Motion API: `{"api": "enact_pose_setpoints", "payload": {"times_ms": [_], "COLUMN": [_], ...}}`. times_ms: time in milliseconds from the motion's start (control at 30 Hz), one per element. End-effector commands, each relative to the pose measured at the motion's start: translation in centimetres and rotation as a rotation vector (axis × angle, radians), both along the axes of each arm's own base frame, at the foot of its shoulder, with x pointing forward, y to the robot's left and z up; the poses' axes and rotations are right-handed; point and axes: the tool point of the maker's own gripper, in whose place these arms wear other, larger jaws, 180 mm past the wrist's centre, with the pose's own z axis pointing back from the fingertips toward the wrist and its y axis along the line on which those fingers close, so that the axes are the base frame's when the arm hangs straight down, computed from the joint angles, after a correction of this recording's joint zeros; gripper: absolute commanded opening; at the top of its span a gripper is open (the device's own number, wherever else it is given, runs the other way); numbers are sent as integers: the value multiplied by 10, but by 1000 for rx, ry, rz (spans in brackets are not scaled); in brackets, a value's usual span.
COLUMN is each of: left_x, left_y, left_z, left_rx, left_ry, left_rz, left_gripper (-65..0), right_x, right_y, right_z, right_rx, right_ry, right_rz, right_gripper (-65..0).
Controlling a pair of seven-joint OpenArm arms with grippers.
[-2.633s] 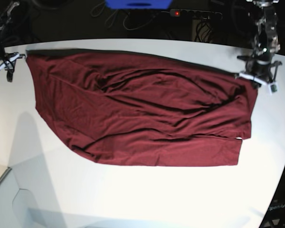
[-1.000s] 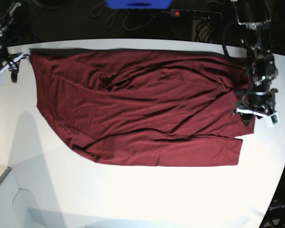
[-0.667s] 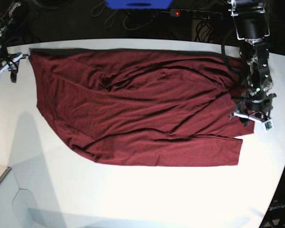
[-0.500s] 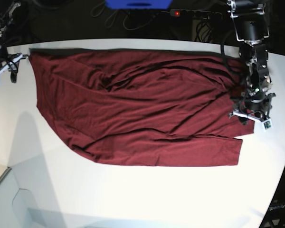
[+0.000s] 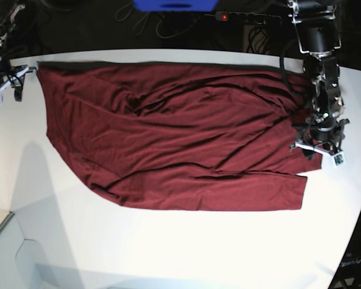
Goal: Layout the t-shirt on the table in an organized manner, then fold the t-shirt properly
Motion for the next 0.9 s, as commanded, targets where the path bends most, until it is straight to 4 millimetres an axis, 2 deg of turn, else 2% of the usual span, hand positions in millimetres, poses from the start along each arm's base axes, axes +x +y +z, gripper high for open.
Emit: {"api": "enact_pose_setpoints", "payload": {"times_ms": [0,200,267,467,567,867], "left_x": [12,12,14,10,11,18], "left_y": [7,6,0,-8,-8,-8], "left_z": [19,19,17,0,0,22], "left_rx": [31,27,32,19,17,37], "left_ry": [-56,-58,-51,-8,-7,-63], "left_rz": [-2,-3,-23,-43,-42,-50], "left_gripper": [-330,-330,-330,-330,-330,-331], "right_x": [7,7,7,7,7,6], "right_y": [-5,-5,-5,-5,-6,-6], "right_z": [14,14,14,14,14,15], "right_rx": [-18,-18,-18,-18,-19,-20], "right_ry": [-49,-49,-49,-49,-49,-49], "right_rz": [6,6,6,6,3,2], "right_gripper": [-306,-306,-306,-306,-306,-306]}}
